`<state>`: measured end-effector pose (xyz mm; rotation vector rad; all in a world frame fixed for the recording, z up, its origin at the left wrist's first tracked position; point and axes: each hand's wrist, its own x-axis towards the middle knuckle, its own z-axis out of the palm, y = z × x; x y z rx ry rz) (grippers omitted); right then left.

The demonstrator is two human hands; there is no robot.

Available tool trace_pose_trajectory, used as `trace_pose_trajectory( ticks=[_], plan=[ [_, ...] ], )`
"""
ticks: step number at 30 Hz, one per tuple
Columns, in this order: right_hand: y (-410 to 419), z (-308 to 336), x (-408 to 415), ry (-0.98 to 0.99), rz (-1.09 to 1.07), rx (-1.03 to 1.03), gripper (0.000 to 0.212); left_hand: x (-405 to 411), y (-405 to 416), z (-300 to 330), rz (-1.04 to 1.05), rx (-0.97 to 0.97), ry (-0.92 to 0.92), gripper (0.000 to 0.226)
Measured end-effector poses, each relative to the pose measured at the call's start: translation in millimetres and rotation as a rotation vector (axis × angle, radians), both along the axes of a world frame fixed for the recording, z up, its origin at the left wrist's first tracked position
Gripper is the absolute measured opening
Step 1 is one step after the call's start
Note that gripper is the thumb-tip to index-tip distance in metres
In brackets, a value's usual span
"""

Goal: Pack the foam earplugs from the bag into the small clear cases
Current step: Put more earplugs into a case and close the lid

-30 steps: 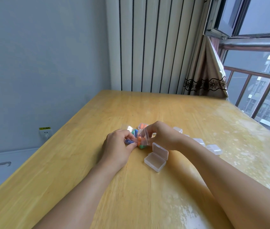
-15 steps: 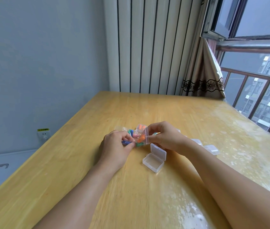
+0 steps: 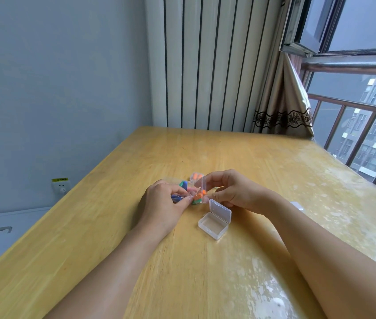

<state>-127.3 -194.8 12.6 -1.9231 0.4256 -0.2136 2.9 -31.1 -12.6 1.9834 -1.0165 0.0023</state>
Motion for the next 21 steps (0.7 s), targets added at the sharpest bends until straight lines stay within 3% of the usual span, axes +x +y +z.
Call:
trace_pose_trajectory(
  ticks=[4,9,15,18,21],
  plan=[
    [2.8,-3.1,7.1,-0.065,-0.012,-0.182,0.023,-0.3,0.3,0.8,0.008,-0.009,0.002,0.011],
    [12.3,-4.6,14.4,-0.16,0.01,-0.266,0.005,0.6,-0.1,-0.3,0.014,-0.008,-0.021,0.01],
    [0.4,4.9,-12.5,-0.218,-0.27,0.072,0.006,5.6,-2.1,-2.1,0.078,-0.031,-0.042,0.003],
    [5.4,11.9,-31.9,-0.223,-0.25,0.26,0.009,5.7,-0.3,-2.2,0.123,-0.011,-0.11,0.011],
    [21.1,24.6,-44.4,-0.227,-0.196,0.265,0.013,4.3,4.7,5.5,0.18,-0.11,-0.19,0.023]
  ],
)
